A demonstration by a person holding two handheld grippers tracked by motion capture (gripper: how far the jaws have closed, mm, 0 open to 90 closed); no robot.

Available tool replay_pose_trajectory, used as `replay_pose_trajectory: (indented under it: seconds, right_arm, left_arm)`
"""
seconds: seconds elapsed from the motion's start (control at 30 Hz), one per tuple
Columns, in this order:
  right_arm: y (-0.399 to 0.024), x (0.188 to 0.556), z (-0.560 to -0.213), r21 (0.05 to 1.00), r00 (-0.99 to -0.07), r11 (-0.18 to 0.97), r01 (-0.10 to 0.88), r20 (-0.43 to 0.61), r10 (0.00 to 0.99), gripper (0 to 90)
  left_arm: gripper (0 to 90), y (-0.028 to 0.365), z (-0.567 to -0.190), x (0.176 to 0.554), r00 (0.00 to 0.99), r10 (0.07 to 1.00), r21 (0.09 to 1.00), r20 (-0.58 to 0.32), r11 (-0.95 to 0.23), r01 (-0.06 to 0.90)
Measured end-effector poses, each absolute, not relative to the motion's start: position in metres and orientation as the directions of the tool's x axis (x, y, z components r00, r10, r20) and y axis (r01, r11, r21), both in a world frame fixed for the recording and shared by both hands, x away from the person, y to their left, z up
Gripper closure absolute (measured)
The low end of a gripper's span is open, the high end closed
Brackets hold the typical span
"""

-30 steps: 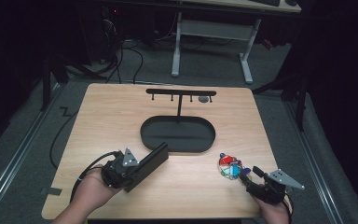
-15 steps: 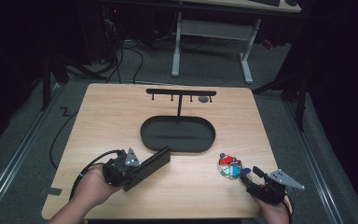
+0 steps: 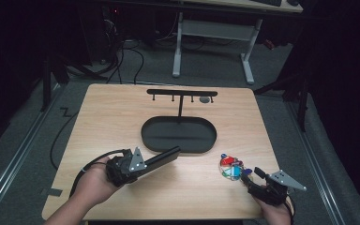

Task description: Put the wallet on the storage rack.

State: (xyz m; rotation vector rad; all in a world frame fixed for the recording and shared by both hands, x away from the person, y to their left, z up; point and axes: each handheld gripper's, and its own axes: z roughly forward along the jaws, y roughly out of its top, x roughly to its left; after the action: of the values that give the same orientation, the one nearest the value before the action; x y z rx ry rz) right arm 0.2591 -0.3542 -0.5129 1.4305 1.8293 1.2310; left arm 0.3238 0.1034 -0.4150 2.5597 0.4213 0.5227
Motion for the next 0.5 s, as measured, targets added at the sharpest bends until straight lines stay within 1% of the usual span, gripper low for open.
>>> replay_pose_trajectory:
  seconds: [0.13, 0.2, 0.5]
  right_arm:
    - [-0.354, 0.258, -0.513, 0.876, -0.313, 0.030, 0.481, 0.139, 0.940, 33.6]
    - [-0.355, 0.259, -0.513, 0.876, -0.314, 0.032, 0.481, 0.138, 0.939, 33.6]
    - [-0.356, 0.258, -0.513, 0.876, -0.308, 0.029, 0.482, 0.139, 0.941, 33.6]
  left_arm:
    - [74.9, 0.100, -0.412, 0.327, 0.872, 0.361, 0.526, 0.330, -0.837, 0.148]
    - [74.9, 0.098, -0.411, 0.330, 0.869, 0.363, 0.534, 0.336, -0.834, 0.142]
    - [74.9, 0.087, -0.406, 0.345, 0.854, 0.317, 0.522, 0.412, -0.850, 0.064]
